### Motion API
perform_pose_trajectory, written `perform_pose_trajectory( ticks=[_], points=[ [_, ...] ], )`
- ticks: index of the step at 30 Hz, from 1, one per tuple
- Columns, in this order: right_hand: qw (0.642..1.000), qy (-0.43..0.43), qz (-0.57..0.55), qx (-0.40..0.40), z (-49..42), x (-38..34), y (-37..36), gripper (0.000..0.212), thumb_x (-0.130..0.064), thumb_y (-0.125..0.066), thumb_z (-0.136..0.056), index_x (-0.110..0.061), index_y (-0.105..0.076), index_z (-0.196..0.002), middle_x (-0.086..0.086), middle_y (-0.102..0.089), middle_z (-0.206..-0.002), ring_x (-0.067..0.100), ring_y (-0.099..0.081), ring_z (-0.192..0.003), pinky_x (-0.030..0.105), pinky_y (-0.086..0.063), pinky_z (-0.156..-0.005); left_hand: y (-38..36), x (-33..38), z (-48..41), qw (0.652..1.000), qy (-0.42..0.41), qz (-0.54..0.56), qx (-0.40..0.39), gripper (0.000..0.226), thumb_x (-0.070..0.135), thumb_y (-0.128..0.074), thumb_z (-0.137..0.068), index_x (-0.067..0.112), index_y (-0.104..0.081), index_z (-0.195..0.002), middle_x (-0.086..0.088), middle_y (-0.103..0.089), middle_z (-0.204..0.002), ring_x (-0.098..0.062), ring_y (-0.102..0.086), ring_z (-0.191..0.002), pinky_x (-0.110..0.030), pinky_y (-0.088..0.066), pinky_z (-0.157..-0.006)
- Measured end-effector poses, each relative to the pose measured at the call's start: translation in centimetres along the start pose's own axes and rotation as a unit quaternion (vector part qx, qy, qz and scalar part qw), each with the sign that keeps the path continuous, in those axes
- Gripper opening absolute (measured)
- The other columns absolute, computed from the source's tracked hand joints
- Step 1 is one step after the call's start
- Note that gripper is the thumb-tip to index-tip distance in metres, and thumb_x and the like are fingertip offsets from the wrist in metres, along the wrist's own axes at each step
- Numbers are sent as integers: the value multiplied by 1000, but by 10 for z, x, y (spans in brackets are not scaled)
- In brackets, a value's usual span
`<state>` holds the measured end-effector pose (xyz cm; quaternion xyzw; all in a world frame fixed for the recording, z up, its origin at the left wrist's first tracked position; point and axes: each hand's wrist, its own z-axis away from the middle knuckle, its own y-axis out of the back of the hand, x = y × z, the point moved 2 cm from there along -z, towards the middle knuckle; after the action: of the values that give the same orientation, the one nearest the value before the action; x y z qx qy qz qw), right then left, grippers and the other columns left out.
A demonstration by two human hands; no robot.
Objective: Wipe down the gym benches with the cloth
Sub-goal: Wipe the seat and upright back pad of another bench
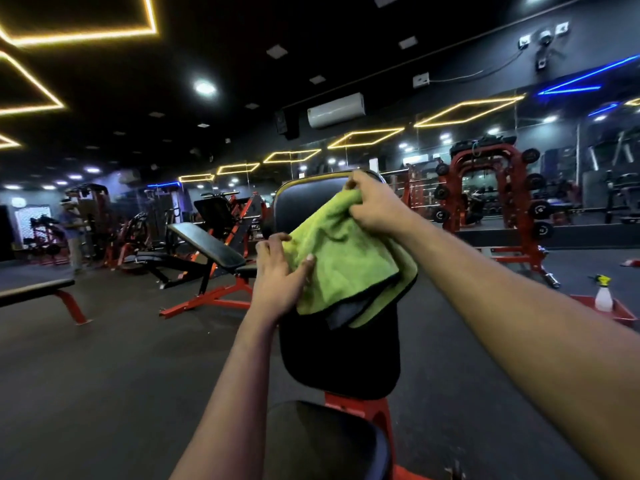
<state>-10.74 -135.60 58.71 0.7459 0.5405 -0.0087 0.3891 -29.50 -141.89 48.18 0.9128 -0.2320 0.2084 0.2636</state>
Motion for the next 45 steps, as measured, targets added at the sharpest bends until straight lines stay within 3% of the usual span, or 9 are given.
perform_pose_trajectory(
  ticks=[5,10,14,17,20,24,28,38,45],
  points=[
    [983,-10,93,156,-67,-9,37,32,1,-49,-77,-20,-48,-102,6,-61,-86,29,-59,-85,42,-49,-82,-7,14,-76,997,-73,-13,-15,58,49,-56,-84,24,-41,-135,-3,-36,-127,-21,-35,-129,-33,-28,-107],
    [942,-39,273,193,-113,-5,22,36,-5,-46,-92,-25,-53,-121,12,-48,-126,31,-43,-120,50,-35,-101,-3,-15,-117,998,-9,-30,52,45,34,-53,-97,14,-43,-137,-10,-40,-136,-28,-37,-131,-39,-30,-108],
    [960,-39,197,195,-101,14,-15,30,-29,-32,-104,-21,-46,-130,5,-55,-95,25,-54,-96,53,-46,-97,-5,-47,-131,999,-30,-31,11,46,30,-44,-102,23,-36,-147,-6,-35,-150,-27,-31,-139,-40,-23,-114],
    [960,-43,252,117,-91,26,-22,80,-81,-21,-88,-26,-45,-140,10,-62,-121,35,-56,-116,64,-33,-107,-6,-50,-151,997,-70,-28,-25,49,40,-35,-103,33,-31,-151,-1,-28,-158,-21,-23,-146,-42,-18,-118],
    [952,-71,290,71,-93,27,-16,107,-99,-30,-65,-29,-42,-145,13,-57,-134,37,-57,-116,54,-48,-96,-12,-38,-168,995,-93,-29,-28,43,36,-32,-106,31,-37,-149,0,-31,-157,-17,-25,-145,-35,-19,-113],
    [975,-125,146,111,-92,41,-1,80,-81,-52,-78,-33,-47,-141,3,-64,-120,21,-59,-101,34,-51,-86,-16,-37,-176,996,-89,-18,-13,39,39,-33,-104,29,-47,-139,-1,-45,-145,-25,-39,-133,-32,-26,-100],
    [961,-122,-17,246,-51,71,-21,71,-65,-60,-86,-33,-41,-147,-2,-62,-98,2,-50,-64,16,-40,-55,-18,-43,-171,997,-69,-14,-34,40,40,-33,-105,37,-39,-144,6,-35,-151,-23,-30,-136,-32,-21,-103],
    [934,-131,-92,320,48,110,-93,80,-69,-53,-80,-35,-35,-149,5,-66,-123,27,-65,-104,43,-57,-83,-24,-76,-104,993,26,112,-19,59,41,-36,-104,26,-10,-155,-2,-23,-159,-7,-23,-137,-26,-20,-110],
    [947,-99,-74,297,-6,94,-53,63,-46,-61,-93,-29,-38,-149,7,-63,-118,25,-60,-104,28,-40,-81,-32,-100,-76,989,86,118,-23,62,51,-31,-102,21,-20,-155,-5,-32,-157,-24,-30,-143,-41,-24,-118]
  ],
)
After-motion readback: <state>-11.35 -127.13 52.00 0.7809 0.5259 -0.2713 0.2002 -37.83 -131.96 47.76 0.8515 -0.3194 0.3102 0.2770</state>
